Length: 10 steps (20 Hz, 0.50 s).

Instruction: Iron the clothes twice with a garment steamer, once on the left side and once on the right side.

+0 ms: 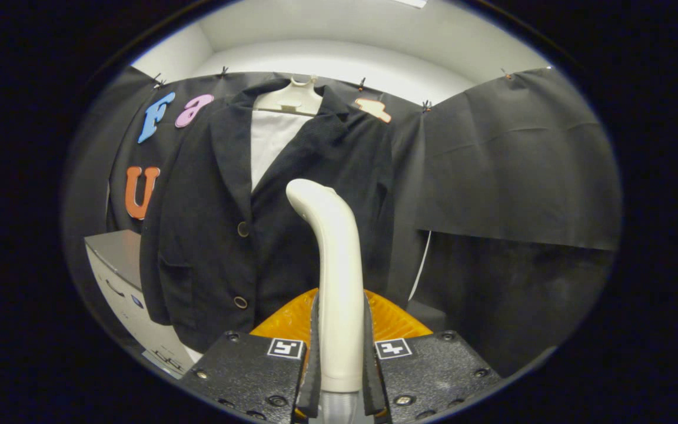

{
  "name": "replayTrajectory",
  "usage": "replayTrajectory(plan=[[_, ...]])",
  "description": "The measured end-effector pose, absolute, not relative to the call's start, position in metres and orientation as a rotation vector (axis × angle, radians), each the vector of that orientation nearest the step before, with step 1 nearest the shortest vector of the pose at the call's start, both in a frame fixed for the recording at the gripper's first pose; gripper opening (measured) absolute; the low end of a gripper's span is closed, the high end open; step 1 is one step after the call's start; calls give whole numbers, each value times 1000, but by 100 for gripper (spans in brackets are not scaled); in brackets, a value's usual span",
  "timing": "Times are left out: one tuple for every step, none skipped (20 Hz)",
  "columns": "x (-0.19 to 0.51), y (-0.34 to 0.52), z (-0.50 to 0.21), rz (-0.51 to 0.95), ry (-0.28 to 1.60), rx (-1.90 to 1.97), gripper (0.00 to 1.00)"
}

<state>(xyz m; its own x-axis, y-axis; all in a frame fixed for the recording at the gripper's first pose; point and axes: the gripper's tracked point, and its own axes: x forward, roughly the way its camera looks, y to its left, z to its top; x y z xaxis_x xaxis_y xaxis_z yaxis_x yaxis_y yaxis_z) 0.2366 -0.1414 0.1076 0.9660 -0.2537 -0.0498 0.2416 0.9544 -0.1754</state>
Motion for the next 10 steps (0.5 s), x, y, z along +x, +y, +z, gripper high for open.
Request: replayTrajectory(plan=[[236, -141, 102, -256, 80, -181, 31], [235, -141, 98, -260, 86, -190, 31], [233, -141, 92, -261, 92, -196, 31], [232, -140, 87, -259, 100, -193, 31], [229, -141, 82, -259, 109, -191, 31], [227, -140, 76, -259, 119, -191, 31], [225, -140, 70, -258, 130, -191, 31], [224, -140, 62, -256, 142, -190, 31], [221, -141, 53, -258, 156, -192, 31], [220, -141, 45, -264, 170, -197, 31]])
